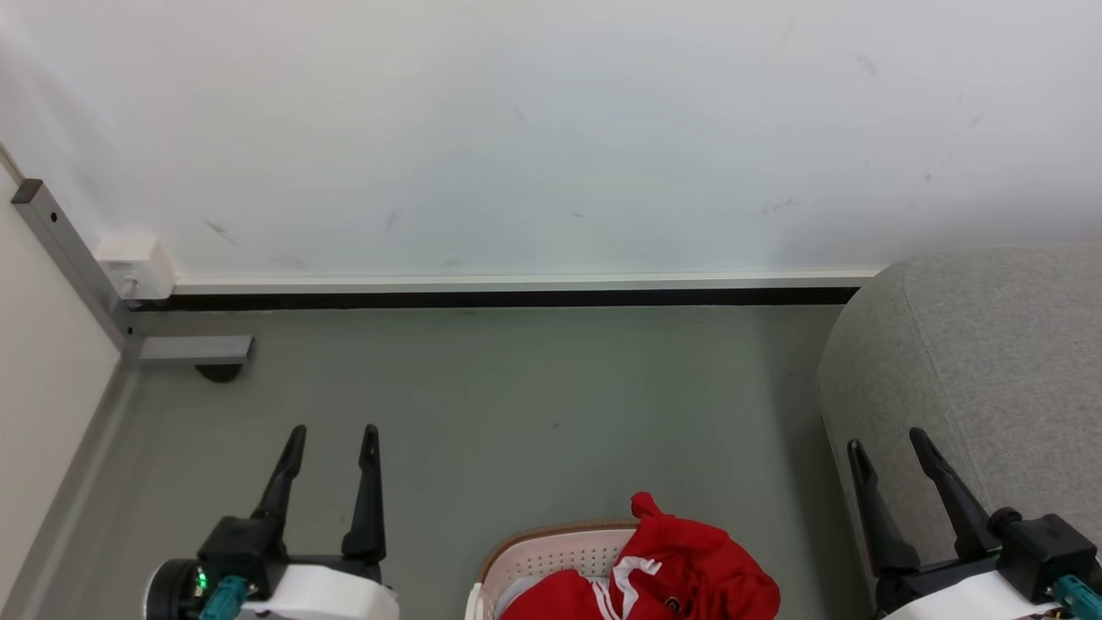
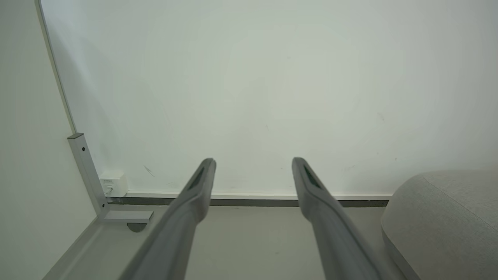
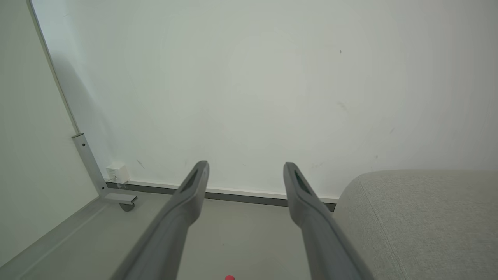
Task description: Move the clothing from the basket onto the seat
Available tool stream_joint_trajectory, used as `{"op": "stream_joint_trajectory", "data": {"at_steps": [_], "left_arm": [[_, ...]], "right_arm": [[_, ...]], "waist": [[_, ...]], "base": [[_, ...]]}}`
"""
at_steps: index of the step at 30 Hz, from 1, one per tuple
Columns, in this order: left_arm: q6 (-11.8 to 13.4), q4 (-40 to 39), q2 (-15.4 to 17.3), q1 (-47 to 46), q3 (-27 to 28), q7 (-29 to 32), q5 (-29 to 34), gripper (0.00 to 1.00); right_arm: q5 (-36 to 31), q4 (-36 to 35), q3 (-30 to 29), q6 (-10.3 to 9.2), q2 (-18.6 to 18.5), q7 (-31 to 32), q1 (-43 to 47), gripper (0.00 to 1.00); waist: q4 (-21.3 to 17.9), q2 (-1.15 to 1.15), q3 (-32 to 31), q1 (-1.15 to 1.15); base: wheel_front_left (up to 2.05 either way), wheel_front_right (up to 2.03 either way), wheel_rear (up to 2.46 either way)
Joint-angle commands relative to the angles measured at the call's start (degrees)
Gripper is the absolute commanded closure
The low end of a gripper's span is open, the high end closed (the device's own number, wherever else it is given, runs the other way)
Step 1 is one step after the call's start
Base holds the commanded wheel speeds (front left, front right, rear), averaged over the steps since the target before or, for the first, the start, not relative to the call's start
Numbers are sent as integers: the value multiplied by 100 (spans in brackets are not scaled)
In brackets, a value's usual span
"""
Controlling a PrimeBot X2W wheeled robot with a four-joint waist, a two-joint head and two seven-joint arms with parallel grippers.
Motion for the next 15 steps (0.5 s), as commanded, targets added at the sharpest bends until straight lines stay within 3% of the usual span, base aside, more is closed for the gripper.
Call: {"op": "stream_joint_trajectory", "data": {"at_steps": [1,15], "left_arm": [[29,-43,11,-27,1,-40,182,0],[32,-66,-11,9,44,-102,424,0]], "right_arm": [[-111,-19,30,-9,-36,-39,-77,0],[-219,-82,73,-10,-70,-106,-105,0]], "waist": [[-13,0,-6,0],[-134,0,-1,0]], "base": [[0,0,0],[0,0,0]]}}
